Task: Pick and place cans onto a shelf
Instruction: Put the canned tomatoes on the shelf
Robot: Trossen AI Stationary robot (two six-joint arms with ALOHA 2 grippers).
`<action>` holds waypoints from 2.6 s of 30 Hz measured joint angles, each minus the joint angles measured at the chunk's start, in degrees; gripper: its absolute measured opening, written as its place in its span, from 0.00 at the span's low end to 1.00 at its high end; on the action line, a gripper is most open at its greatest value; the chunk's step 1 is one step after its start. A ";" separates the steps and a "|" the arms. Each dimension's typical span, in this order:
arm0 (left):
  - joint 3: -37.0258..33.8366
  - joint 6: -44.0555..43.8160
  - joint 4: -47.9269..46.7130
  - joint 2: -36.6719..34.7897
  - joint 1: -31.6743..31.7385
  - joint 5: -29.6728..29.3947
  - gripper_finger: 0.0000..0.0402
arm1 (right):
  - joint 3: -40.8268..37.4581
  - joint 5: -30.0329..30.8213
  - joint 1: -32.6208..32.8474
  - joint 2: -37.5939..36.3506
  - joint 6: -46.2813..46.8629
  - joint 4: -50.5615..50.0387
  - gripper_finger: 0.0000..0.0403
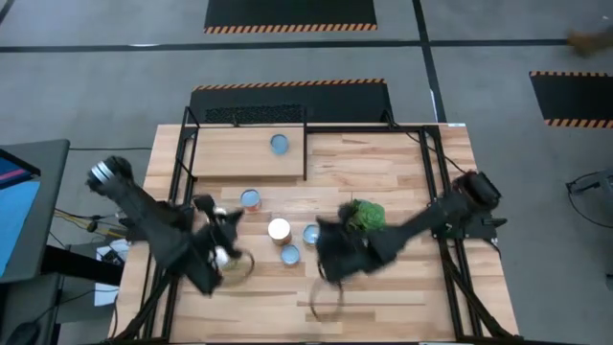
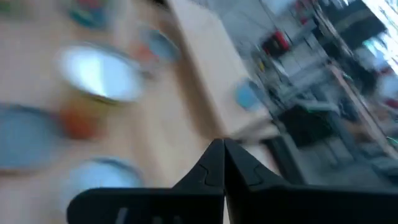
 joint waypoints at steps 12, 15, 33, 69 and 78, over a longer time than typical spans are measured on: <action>-8.34 20.05 12.99 -13.03 22.69 5.14 0.00 | 4.05 -58.17 -30.09 -3.63 -19.67 11.22 0.05; -8.32 29.40 18.54 -14.18 28.36 15.97 0.00 | 5.68 -68.76 -33.55 -3.71 -18.41 6.67 0.04; -8.32 34.46 12.01 -14.46 41.90 56.26 0.00 | 5.86 -67.36 -30.23 -3.63 -18.58 -2.44 0.07; -16.78 38.56 6.48 -14.70 58.99 73.36 0.20 | 5.86 -63.01 -36.70 -3.59 -20.46 -11.78 0.06; -18.22 37.85 6.00 -14.43 57.75 74.25 0.25 | 5.86 -63.01 -36.70 -3.59 -20.46 -11.78 0.05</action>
